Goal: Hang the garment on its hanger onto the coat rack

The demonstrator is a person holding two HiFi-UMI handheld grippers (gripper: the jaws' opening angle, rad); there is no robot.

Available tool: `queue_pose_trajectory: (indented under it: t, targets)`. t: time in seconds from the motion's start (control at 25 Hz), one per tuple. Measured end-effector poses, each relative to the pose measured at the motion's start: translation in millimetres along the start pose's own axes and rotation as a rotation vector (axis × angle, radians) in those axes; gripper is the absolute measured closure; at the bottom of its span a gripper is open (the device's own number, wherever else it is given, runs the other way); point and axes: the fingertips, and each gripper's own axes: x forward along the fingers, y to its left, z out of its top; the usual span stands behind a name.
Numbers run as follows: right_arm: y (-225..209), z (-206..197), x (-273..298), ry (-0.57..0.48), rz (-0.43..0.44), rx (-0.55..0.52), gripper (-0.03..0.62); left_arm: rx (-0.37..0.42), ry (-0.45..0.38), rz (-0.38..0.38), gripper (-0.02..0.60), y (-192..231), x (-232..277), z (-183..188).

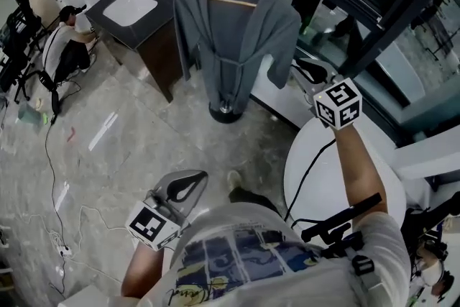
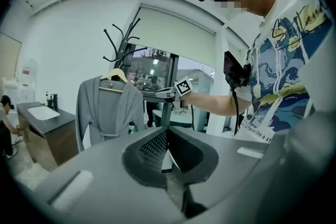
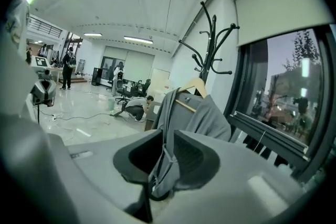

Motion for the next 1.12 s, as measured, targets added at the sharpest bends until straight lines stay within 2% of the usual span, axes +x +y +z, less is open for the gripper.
queue_pose_trajectory:
  t: [0.12, 0.36, 0.64, 0.8, 1.12]
  targets:
    - [47.3, -11.8, -29.4, -0.006, -0.009, 0.015, 0.586, 0.001, 0.004, -0.015, 0.58, -16.1, -12.2, -8.1]
    - [132.8, -29.5, -83.0, -0.028, 0.008, 0.098, 0.591, 0.001, 0.016, -0.039, 0.58, -48.2, -33.4, -24.5]
    - [223.3, -47.8, -121.8, 0.005, 0.1, 0.154, 0.591, 0.008, 0.026, -0.049, 0.58, -73.3, -51.5, -36.3]
    - [250.9, -43.7, -129.8, 0.009, 0.142, 0.148, 0.591, 0.016, 0.027, -0.06, 0.58, -80.8, -55.9, -34.5]
    - [276.3, -36.3, -142.9, -0.018, 0.174, 0.129, 0.591, 0.03, 0.029, -0.094, 0.58, -98.1, -57.0, -37.1]
